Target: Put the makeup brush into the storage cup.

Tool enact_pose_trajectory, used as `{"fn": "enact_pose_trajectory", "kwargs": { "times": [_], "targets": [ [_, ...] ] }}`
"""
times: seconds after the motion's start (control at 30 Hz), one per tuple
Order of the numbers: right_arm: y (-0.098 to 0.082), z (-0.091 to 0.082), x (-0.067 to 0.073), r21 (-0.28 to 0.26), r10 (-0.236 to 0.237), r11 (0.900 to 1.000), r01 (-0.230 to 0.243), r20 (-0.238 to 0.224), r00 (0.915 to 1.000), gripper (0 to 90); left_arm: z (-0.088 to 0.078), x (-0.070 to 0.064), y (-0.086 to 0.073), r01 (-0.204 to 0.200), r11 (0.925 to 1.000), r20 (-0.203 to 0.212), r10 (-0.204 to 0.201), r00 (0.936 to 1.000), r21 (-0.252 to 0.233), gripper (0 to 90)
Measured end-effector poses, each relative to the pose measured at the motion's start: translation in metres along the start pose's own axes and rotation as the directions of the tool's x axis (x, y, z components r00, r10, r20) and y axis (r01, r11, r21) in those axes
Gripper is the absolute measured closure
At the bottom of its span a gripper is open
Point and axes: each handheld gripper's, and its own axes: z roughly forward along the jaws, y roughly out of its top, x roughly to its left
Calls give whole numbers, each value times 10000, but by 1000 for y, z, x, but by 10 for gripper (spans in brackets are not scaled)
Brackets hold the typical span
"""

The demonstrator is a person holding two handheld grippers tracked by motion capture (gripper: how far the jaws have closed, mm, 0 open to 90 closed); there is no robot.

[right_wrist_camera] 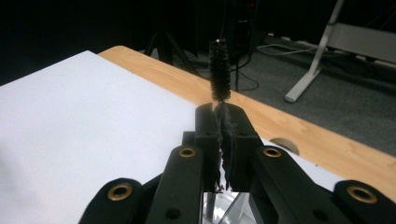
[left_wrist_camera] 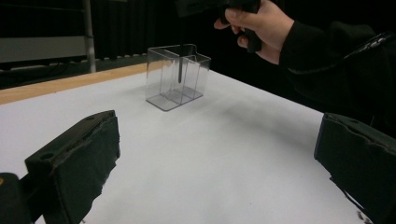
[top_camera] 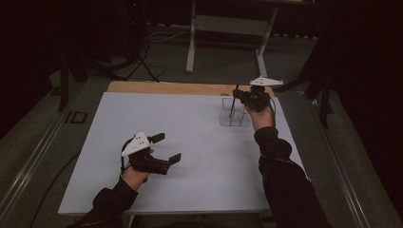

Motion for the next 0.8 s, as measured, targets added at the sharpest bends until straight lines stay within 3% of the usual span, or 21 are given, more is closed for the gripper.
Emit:
{"fn": "enact_pose_trajectory", "kwargs": {
  "times": [0.13, 0.2, 0.33, 0.53, 0.8],
  "targets": [
    [-6, 0, -1, 66, 205, 9998, -205, -5, 9998, 810, 0, 0, 0, 54, 10000, 21, -54, 10000, -28, 8],
    [-7, 0, -1, 97, 367, 9993, -366, -127, 9992, 609, 0, 0, 0, 48, 10000, 23, -47, 10000, -30, 8],
    [-8, 1, -1, 370, 576, 9977, -563, -325, 9978, 358, 1, -1, 1, 13, 10000, 46, -13, 10000, -18, 8],
    [-7, -4, 3, 213, 836, 9964, -824, -593, 9947, 127, 1, -1, 1, -44, 10000, 50, 44, 10000, -17, 7],
    [-7, -17, 12, -35, 757, 9971, -766, -1138, 9906, 118, 1, -2, 2, -93, 10000, 27, 93, 10000, -10, 7]
  ]
}}
